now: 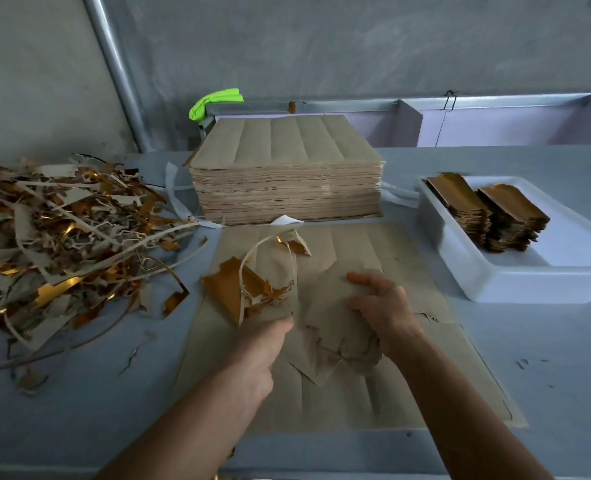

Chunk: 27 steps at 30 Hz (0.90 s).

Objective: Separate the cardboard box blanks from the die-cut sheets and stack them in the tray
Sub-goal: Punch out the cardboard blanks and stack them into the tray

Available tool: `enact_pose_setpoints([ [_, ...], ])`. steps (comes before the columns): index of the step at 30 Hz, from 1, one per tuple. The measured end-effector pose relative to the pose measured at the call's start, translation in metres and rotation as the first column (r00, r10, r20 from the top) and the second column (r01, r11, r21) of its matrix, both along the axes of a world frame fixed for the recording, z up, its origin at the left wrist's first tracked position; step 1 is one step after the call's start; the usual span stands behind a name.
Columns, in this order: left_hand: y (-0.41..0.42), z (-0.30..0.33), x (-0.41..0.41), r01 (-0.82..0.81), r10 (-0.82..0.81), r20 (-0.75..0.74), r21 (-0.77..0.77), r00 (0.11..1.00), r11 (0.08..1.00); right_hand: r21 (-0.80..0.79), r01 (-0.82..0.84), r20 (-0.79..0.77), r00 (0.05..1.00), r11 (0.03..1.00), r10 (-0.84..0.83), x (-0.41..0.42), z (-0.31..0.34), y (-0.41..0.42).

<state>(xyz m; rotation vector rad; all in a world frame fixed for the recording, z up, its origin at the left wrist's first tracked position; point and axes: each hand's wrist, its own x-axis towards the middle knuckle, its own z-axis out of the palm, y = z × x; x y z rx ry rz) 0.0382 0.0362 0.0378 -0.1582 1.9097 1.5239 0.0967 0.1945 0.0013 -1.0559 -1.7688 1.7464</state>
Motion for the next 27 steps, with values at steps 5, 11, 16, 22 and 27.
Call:
enact_pose_setpoints([
  [5,0.012,0.003,0.001,-0.233,0.218,0.114,0.147,0.969,0.961,0.018,0.015,0.032,0.999,1.000,-0.016,0.004,-0.018,-0.011],
  [11,0.020,-0.010,-0.021,-0.297,0.272,0.145,0.197,0.951,0.934,-0.137,0.018,-0.003,1.000,0.990,-0.019,0.013,-0.019,-0.011],
  [16,0.026,-0.017,-0.035,-0.143,0.168,-0.134,0.178,0.977,0.974,-0.193,0.062,-0.173,0.980,0.979,-0.096,0.022,0.010,-0.010],
  [22,0.004,0.013,-0.062,0.055,0.021,-0.193,0.383,0.981,0.922,0.595,0.072,0.082,0.985,0.800,-0.149,0.045,0.073,0.028],
  [27,0.005,0.011,-0.054,0.203,-0.110,-0.238,0.412,0.965,0.888,0.367,-0.235,0.191,0.966,0.900,0.174,0.020,0.071,-0.011],
])
